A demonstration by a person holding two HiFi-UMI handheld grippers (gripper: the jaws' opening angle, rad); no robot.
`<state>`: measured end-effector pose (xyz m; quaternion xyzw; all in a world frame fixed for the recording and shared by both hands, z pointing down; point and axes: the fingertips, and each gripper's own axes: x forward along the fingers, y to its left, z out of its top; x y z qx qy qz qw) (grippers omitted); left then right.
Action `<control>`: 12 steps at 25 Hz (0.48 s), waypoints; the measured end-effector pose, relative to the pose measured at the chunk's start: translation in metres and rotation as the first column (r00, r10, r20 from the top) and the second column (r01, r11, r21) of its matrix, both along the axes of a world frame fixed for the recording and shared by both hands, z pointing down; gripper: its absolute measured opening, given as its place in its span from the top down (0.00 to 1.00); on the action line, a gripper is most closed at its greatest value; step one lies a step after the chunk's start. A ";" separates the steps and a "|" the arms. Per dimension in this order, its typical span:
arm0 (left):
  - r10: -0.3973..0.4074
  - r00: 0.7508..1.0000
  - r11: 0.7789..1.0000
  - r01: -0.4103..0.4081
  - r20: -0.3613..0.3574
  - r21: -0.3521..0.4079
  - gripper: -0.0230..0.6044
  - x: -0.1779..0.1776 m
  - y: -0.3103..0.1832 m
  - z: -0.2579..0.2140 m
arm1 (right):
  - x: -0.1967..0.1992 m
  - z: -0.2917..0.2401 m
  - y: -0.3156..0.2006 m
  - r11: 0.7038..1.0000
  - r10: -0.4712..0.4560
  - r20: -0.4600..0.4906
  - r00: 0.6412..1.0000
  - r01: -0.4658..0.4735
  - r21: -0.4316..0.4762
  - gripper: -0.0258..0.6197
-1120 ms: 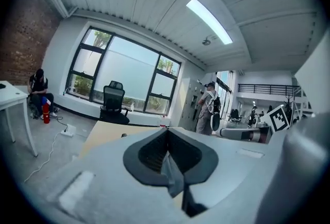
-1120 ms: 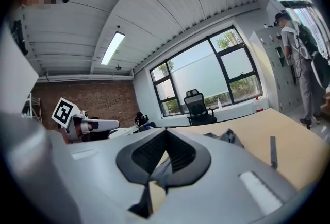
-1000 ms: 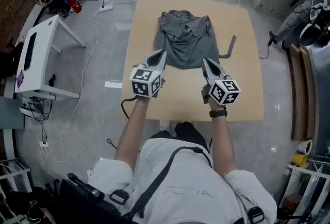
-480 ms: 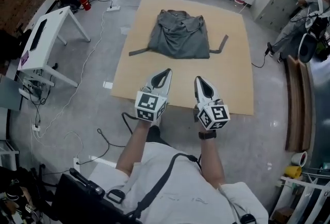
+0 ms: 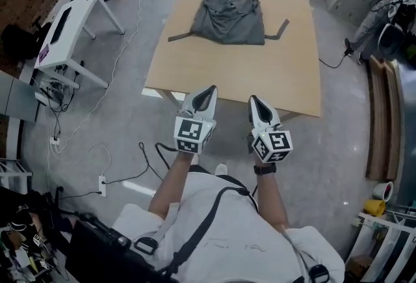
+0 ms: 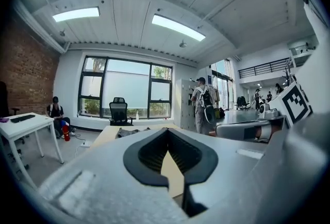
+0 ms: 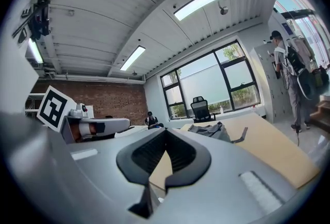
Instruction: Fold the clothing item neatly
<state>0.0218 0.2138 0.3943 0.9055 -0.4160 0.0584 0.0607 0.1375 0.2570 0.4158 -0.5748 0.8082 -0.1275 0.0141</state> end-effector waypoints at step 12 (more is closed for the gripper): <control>-0.001 0.999 0.998 0.004 -0.038 0.060 0.96 -0.034 -0.001 -0.042 | -0.050 -0.040 -0.016 0.998 -0.021 -0.047 0.999 0.023 0.054 0.95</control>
